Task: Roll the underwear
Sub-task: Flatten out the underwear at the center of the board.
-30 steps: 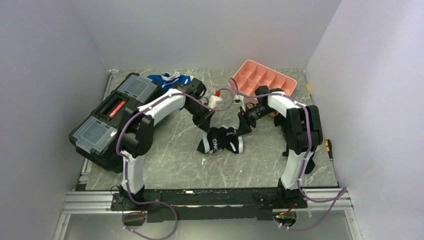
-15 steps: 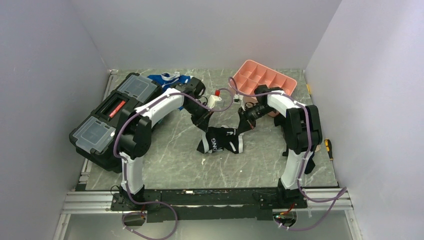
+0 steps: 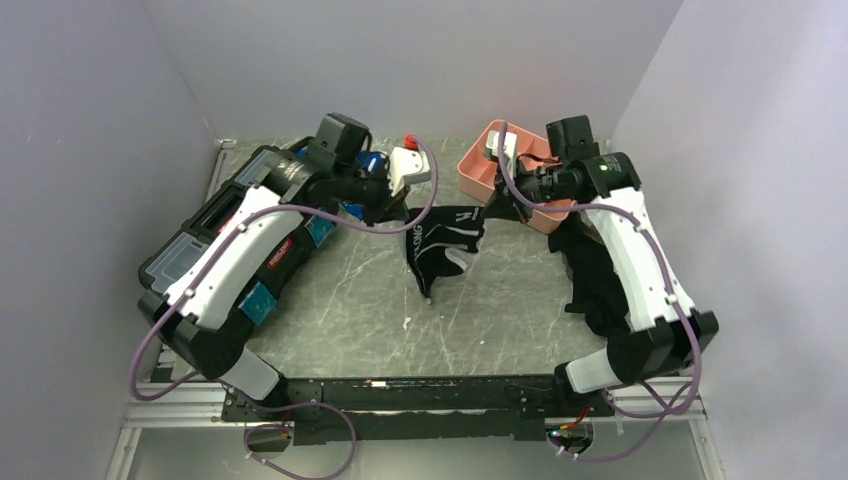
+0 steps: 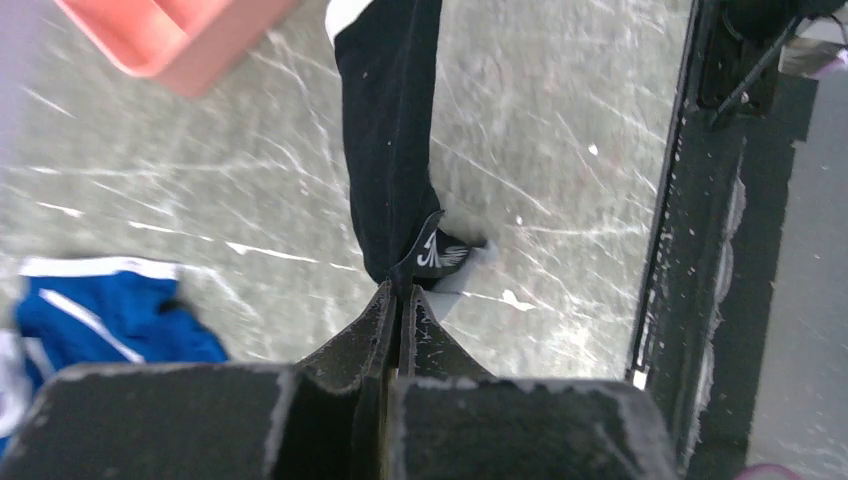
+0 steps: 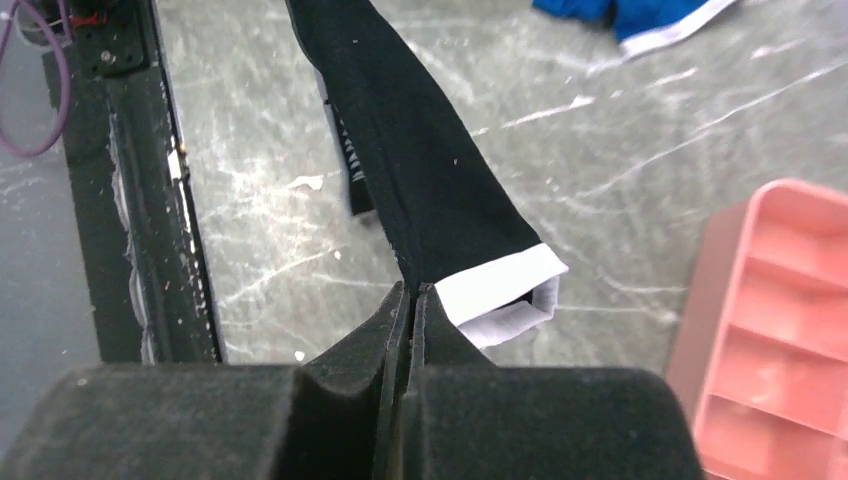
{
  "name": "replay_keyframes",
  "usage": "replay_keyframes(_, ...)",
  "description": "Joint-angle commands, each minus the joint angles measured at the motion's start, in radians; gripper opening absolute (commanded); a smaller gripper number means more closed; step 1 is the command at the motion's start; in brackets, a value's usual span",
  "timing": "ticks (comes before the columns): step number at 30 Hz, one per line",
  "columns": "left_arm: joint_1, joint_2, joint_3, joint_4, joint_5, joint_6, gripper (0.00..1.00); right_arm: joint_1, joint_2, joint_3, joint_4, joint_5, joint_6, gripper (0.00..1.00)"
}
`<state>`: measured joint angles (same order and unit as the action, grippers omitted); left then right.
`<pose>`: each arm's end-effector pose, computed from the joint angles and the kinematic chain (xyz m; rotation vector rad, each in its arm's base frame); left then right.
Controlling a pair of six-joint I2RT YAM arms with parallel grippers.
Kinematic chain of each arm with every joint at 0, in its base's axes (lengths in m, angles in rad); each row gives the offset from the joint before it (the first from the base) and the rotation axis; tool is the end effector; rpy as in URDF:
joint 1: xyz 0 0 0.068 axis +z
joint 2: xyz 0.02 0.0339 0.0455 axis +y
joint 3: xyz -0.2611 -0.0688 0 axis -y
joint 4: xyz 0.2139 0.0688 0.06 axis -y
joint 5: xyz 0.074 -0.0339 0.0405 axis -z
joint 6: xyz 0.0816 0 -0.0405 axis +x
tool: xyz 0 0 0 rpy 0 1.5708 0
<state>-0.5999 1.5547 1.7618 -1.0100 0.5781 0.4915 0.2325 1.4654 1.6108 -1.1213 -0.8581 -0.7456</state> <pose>0.2321 -0.2128 0.3749 1.4352 1.8293 -0.7360 0.2454 0.1216 0.3580 -1.3312 1.8320 0.8179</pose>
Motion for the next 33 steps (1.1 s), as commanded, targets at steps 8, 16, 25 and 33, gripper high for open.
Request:
replay_keyframes(8,-0.057,-0.047,0.185,-0.069,-0.100,0.054,0.01,0.060,-0.087,0.247,-0.156,0.119,0.060,0.00)
replay_keyframes(16,-0.282,-0.152,0.098,-0.139,-0.240,0.077,0.00,0.097,-0.218,0.257,-0.274,0.114,-0.004,0.00)
replay_keyframes(25,-0.335,-0.223,0.134,-0.230,-0.095,0.047,0.00,0.096,-0.368,0.325,-0.307,0.068,0.058,0.00)
replay_keyframes(33,-0.272,-0.267,-0.087,-0.031,-0.157,0.036,0.00,0.086,-0.305,0.095,-0.136,0.184,0.148,0.00)
